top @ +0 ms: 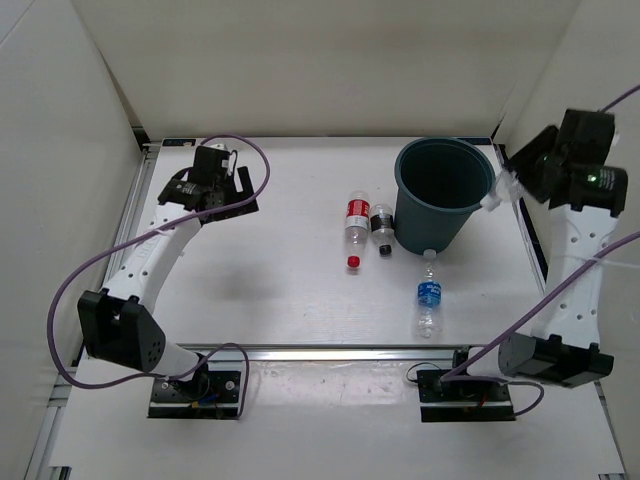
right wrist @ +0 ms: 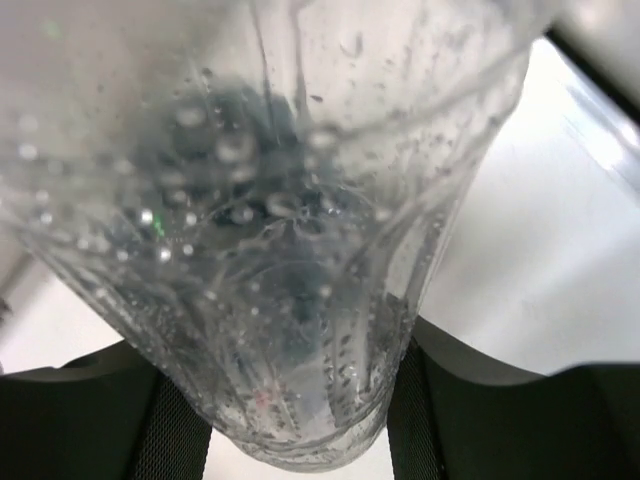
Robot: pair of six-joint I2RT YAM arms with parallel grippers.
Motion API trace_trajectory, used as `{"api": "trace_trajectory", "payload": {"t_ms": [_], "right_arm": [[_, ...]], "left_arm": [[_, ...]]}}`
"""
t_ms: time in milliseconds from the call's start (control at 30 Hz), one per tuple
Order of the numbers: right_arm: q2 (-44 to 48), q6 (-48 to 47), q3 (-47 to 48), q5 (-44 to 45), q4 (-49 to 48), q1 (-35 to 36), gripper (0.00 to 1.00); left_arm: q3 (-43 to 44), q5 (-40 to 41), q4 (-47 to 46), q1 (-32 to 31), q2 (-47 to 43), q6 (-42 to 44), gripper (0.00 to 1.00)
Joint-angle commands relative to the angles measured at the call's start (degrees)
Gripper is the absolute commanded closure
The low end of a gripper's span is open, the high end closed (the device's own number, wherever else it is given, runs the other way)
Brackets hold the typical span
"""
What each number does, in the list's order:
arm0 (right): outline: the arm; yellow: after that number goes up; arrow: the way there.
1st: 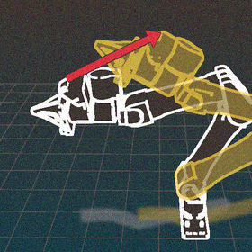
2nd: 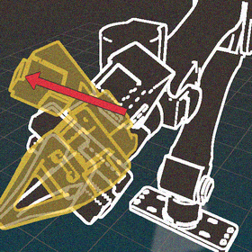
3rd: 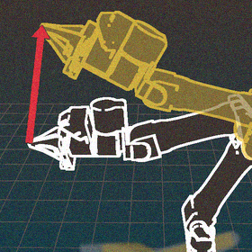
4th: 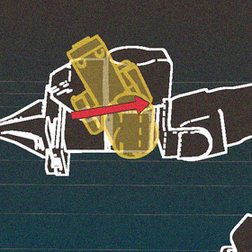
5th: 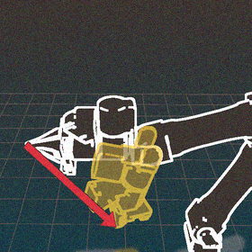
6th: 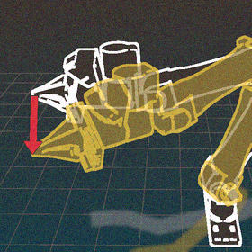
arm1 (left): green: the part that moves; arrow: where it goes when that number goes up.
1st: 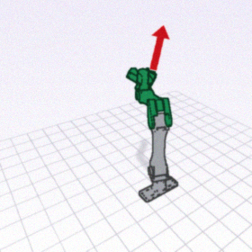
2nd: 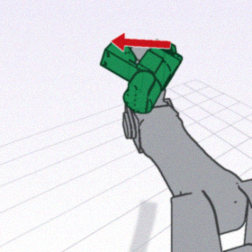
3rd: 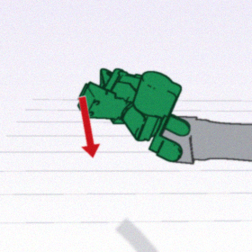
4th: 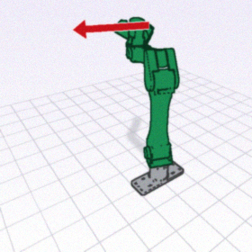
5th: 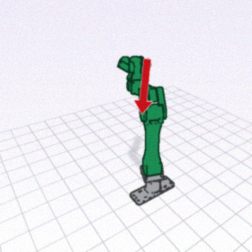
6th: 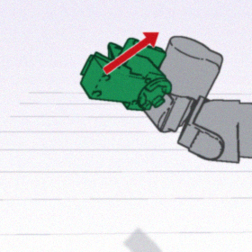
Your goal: Put the plastic bottles in the bin
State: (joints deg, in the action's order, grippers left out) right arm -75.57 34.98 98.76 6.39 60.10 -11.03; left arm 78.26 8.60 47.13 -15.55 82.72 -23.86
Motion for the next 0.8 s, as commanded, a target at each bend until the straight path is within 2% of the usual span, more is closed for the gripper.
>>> {"api": "trace_trajectory", "payload": {"t_ms": [0,33,133,267,367,400,433,600,633,767], "right_arm": [[-6.2,-4.6,11.6,3.4,1.7,2.4,0.76],[-7.7,-5.4,17.0,3.9,0.4,4.2,0.75],[-15.0,-9.0,20.7,8.3,-6.0,8.2,0.69],[-22.0,-11.5,23.0,10.7,-9.5,12.0,0.4],[-23.3,-13.4,23.5,14.9,-9.5,15.6,0.27],[-23.3,-13.4,22.2,16.7,-9.5,16.3,0.12],[-21.9,-12.7,19.8,18.5,-9.5,16.8,0.01],[-13.8,-7.9,9.3,18.7,-7.8,14.7,0.0],[-9.9,-6.7,6.7,17.9,-6.7,14.7,0.0],[2.2,-2.1,-10.7,11.5,-6.0,14.6,0.0]], "left_arm": [[-1.0,1.1,-1.0,0.2,-3.2,0.5,0.0],[-1.0,1.1,-1.0,0.2,-3.7,0.5,0.0],[-1.6,1.1,-1.0,0.2,-3.7,0.5,0.0],[-1.6,0.0,-1.5,0.2,-4.8,1.0,0.0],[-2.4,0.6,-1.5,0.2,-5.5,2.2,0.0],[-3.3,0.6,-1.5,0.2,-6.2,2.2,0.0],[-3.8,0.6,-1.5,0.2,-6.3,2.2,0.0],[-6.0,-0.2,-1.5,0.2,-8.4,2.8,0.0],[-6.0,-0.2,-1.5,0.2,-8.4,2.8,0.0],[-6.0,1.9,-1.5,0.7,-8.5,2.8,0.0]]}}
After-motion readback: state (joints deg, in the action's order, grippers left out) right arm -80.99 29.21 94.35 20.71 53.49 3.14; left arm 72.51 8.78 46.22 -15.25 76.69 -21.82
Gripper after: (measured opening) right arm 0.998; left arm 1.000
